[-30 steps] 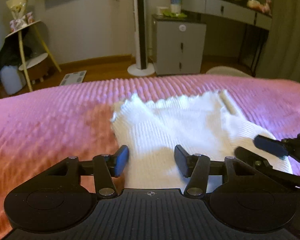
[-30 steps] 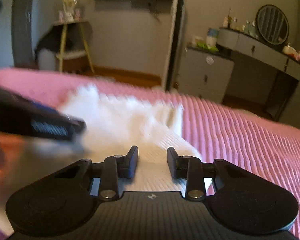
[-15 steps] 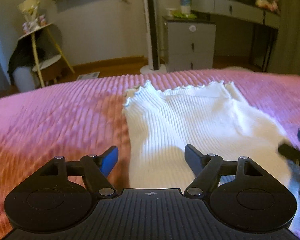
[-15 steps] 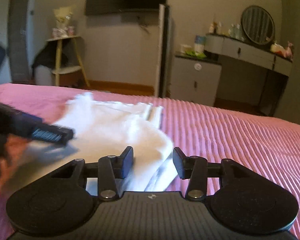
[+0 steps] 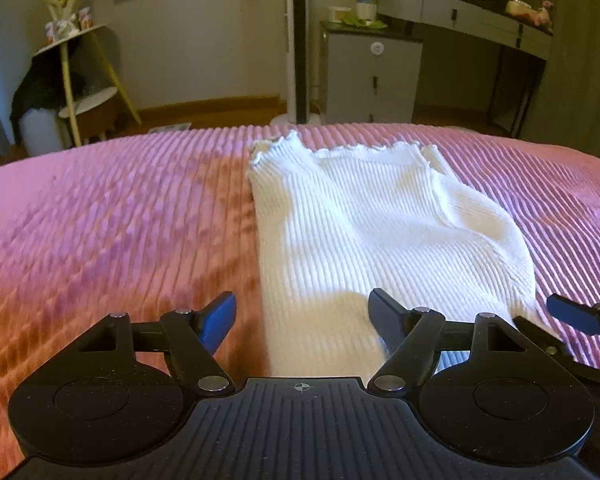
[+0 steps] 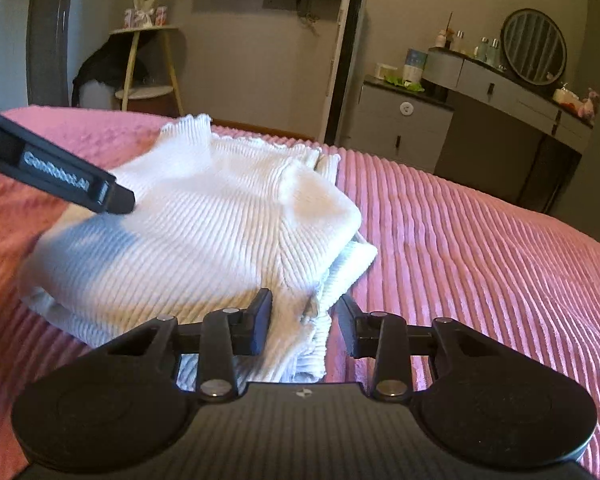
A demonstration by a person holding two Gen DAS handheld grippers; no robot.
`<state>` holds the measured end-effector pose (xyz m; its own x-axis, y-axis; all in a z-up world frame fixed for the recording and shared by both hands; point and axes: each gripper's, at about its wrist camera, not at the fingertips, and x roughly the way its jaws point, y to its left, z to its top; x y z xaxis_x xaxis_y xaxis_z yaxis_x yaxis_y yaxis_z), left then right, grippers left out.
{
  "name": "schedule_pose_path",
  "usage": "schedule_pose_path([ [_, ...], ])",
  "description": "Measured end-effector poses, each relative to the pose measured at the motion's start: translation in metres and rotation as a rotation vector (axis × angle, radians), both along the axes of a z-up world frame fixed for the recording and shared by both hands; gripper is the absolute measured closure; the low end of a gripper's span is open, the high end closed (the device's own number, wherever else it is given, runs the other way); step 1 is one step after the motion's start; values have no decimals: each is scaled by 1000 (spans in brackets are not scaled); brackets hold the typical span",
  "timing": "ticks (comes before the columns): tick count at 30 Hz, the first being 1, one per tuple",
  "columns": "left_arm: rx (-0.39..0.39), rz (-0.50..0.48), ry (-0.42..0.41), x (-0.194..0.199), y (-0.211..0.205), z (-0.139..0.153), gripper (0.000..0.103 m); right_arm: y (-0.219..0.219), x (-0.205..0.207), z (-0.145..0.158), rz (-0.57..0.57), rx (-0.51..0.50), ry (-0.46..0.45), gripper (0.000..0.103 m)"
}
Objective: Fold small clothes
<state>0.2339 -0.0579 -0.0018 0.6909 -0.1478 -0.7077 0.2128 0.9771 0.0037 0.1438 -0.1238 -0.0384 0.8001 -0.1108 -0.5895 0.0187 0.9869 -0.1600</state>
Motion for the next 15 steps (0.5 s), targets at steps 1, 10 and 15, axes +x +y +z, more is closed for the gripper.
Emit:
schedule_pose_path([
  [1,0,1,2,0,0,0,24,1,0,-2,2,-6,5,68],
  [10,-17,18,17,-11,20,9,24,-10,-10,31,-25,112,-21,67],
  [15,-44,35,68,-35,33,4,17,-2,-26,46,-19,166,52,45],
])
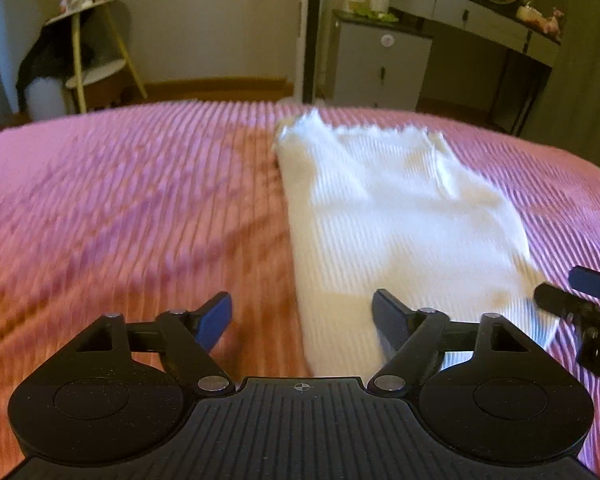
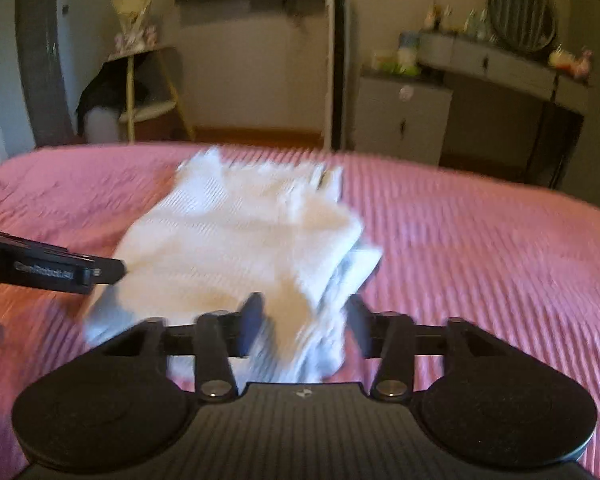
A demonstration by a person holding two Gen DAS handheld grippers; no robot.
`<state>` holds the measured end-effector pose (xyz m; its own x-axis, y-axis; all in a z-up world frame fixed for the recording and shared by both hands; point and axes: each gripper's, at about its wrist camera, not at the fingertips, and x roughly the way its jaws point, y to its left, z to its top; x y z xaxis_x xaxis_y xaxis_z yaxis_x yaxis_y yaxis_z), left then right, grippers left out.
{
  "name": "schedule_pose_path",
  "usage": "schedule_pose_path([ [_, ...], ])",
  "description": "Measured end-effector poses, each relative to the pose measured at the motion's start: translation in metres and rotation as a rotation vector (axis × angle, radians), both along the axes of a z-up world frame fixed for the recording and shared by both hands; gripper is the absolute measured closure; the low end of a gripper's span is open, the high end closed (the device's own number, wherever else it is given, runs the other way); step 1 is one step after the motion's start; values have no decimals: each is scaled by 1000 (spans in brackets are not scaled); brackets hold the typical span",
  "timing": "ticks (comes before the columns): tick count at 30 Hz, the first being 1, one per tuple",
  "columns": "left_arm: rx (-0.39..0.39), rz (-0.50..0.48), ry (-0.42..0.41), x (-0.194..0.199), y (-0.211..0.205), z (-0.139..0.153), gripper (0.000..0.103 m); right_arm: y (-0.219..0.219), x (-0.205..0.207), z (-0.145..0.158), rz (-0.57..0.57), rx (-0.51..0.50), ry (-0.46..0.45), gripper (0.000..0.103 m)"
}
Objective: Fold small clothes
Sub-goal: 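Open both grippers and pull them back from the folded dress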
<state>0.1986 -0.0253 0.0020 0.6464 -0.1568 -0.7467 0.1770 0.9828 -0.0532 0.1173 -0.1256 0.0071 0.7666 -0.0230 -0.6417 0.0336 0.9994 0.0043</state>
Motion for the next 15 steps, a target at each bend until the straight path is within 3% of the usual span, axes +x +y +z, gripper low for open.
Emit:
schedule_pose_path([
  [2,-3,1,29,-12,2,-6,12,9,-10,0,8,-4,28,39],
  [4,-6,-8,82,-24,2,-13,11,20,-21,-4,17,-14,69,25],
  [6,2,-29,135,-38,-1,-20,10,27,-33,-6,16,-8,95,23],
  [9,37,-40,134,-62,-2,-22,9,38,-50,-4,15,-5,129,4],
  [15,4,11,56,-99,19,-8,5,47,-71,-5,-1,-12,141,4],
])
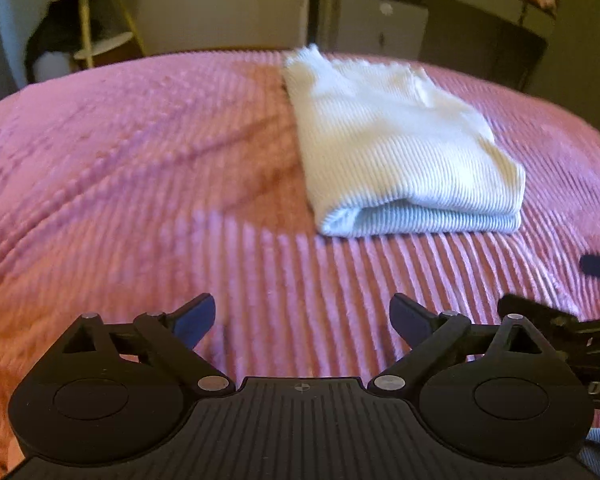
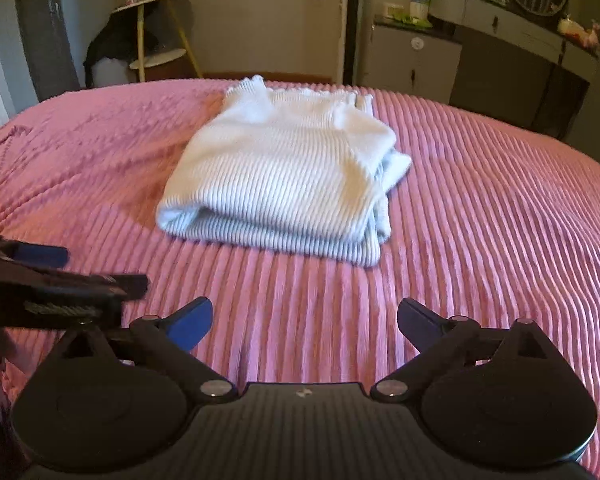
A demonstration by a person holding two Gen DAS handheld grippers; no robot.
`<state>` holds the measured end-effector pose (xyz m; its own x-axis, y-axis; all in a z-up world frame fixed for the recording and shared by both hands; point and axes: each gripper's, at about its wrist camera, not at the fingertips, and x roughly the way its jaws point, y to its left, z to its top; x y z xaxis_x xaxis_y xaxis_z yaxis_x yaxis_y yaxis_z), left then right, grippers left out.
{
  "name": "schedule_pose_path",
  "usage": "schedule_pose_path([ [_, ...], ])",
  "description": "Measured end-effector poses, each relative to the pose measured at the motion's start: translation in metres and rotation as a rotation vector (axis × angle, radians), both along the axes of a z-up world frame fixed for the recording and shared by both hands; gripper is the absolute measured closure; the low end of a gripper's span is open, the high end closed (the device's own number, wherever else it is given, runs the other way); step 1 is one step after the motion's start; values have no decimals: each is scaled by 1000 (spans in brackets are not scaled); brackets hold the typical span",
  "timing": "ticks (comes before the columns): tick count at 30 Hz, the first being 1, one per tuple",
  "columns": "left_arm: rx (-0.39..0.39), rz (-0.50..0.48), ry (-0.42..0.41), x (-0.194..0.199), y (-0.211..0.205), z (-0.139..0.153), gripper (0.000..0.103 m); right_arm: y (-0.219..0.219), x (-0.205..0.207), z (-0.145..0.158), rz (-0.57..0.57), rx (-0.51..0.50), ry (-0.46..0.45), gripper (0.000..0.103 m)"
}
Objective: Fold small clothes
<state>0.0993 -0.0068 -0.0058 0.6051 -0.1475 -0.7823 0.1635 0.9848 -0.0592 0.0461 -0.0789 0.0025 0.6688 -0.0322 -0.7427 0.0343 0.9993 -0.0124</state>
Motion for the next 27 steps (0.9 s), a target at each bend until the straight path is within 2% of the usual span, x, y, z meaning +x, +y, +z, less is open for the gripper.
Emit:
schedule_pose_path([
  [5,-51,54,-24,-14,17,1,2,11,-6,-7,-48,-93,52,4],
  [10,33,44,-60,-22,15,-4,2,12,-14,-4,-70,-76,13,4],
  [14,36,38,-29,-21,15,-12,2,8,-17,-1,-96,-27,-27,4],
  [16,70,35,-37,-22,12,-14,2,8,-17,-3,-109,-19,-33,4],
  [27,105,-4,-49,-20,4,-20,2,20,-9,-13,-100,-78,-8,4],
])
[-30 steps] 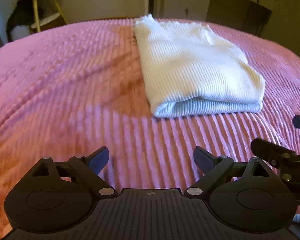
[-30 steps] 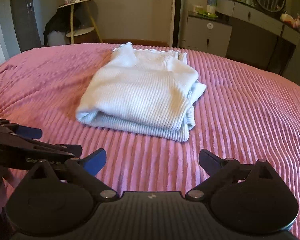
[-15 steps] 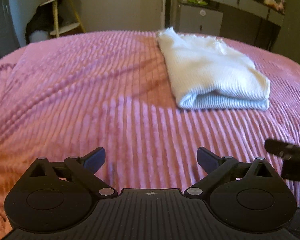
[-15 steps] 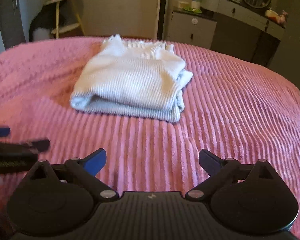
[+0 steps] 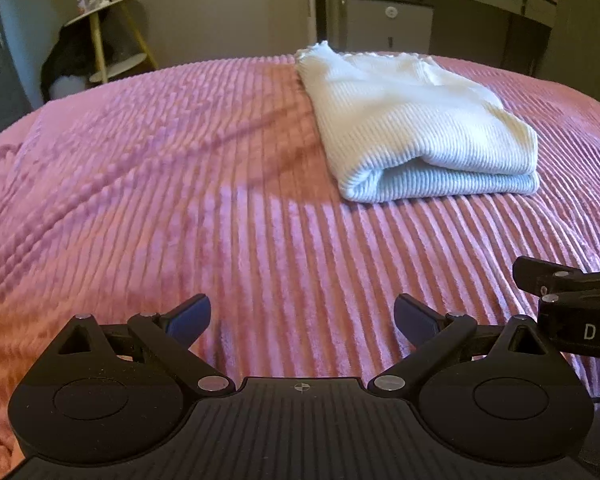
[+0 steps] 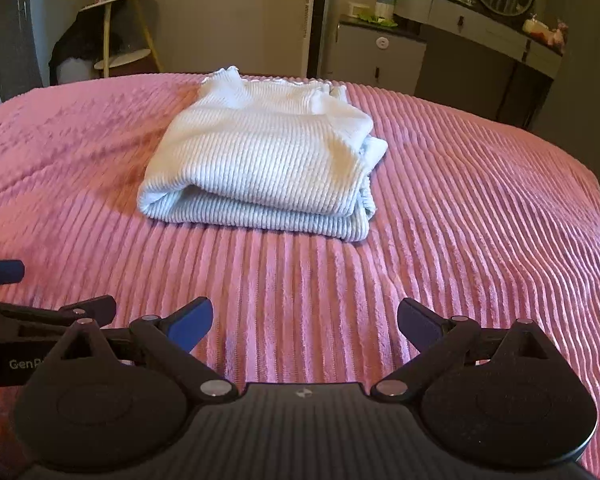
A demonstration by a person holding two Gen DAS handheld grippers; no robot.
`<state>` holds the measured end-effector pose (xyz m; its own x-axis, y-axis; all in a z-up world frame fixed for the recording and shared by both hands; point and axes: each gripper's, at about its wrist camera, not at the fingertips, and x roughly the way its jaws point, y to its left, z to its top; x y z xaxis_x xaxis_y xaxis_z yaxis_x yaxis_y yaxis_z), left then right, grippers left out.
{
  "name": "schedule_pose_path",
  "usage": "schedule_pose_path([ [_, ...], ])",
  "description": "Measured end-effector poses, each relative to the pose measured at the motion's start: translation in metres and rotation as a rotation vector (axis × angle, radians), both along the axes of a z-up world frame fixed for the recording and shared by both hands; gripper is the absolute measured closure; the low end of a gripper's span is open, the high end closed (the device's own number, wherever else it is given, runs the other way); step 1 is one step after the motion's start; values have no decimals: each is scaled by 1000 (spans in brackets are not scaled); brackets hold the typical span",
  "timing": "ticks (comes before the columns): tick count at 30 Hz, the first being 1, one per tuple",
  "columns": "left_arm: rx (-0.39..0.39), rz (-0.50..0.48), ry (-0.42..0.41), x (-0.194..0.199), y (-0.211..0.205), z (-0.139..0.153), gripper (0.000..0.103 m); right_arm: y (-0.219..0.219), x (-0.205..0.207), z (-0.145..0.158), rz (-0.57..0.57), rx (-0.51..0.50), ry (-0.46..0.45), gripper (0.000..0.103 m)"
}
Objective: Fold small clothes
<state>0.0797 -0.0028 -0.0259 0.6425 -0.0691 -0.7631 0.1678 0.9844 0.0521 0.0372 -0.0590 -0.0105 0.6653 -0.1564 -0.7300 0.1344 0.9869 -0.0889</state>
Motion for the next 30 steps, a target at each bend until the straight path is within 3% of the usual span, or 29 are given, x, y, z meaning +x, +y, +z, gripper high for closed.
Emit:
schedule_pose_path([
  [11,-28,24,20,3,7,0,2,7,-1,-1,4,-49,-6,4],
  [30,-3,17,27,3,5,-2,2,-3,1,-3,-25,-4,5,4],
])
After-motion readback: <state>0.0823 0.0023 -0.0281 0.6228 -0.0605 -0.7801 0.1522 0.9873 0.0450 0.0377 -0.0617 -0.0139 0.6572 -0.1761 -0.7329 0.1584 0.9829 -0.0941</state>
